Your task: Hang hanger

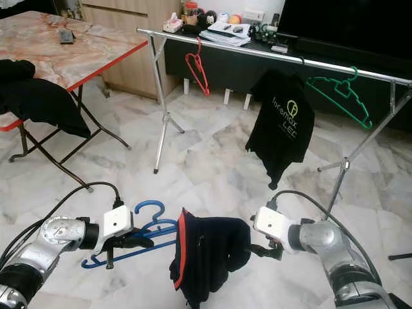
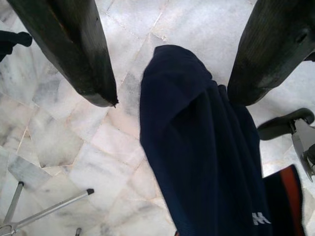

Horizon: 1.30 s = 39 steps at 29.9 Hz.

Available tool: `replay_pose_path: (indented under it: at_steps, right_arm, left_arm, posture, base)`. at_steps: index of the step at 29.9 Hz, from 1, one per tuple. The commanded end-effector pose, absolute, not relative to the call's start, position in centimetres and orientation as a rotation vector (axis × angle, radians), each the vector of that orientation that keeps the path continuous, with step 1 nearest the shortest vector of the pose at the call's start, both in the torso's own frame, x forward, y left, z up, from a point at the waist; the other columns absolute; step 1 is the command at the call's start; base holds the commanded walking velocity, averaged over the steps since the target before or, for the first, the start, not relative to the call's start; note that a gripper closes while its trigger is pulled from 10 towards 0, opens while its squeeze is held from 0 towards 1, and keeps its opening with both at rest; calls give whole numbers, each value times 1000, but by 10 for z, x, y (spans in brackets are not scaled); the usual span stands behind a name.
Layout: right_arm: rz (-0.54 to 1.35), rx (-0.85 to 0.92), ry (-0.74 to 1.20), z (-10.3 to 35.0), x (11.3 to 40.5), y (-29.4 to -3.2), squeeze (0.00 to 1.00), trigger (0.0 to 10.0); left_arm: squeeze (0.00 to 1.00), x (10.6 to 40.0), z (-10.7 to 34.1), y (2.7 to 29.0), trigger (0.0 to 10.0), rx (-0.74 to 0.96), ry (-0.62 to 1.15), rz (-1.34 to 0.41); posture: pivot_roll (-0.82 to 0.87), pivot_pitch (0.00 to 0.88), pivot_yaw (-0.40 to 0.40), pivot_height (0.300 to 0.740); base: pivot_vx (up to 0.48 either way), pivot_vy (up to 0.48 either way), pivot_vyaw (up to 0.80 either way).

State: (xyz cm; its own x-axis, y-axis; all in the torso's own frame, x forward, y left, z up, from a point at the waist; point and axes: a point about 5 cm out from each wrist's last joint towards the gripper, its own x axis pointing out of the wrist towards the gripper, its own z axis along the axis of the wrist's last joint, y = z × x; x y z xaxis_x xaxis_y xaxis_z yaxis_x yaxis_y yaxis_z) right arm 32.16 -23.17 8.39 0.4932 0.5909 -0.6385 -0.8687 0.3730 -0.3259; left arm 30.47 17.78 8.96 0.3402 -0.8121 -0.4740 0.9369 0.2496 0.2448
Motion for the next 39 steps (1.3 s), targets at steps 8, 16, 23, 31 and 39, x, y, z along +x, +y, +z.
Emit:
replay_pose_path:
  at_steps: [8,16,23,31,39]
  right_arm:
    - [918,-624,497,73,310,-247,0,10000]
    - [891,-603,507,68,308,-248,0,10000]
    - [846,-519,489,62,305,-246,0,10000]
    - [826,-429,461,60,305,-241,0,10000]
    - [808,-331,448,52,303,-233,0,2745]
  left_arm:
    - [0,304,117,176,0,496,196,-1255]
    - [0,303,124,173,0,477,181,-1283]
    - [0,301,140,167,0,427,137,-1320]
    - [0,299,152,161,0,394,97,-1349]
    - [0,298,162,157,0,367,69,-1360]
  posture:
    - [-22,111,-62,740]
    - [-19,106,-59,740]
    - [-14,98,-55,740]
    - [-8,92,-52,740]
    - [-2,88,-49,740]
  base:
    - [0,0,0]
    - [0,0,0]
    - [0,0,0]
    - [0,0,0]
    - [0,0,0]
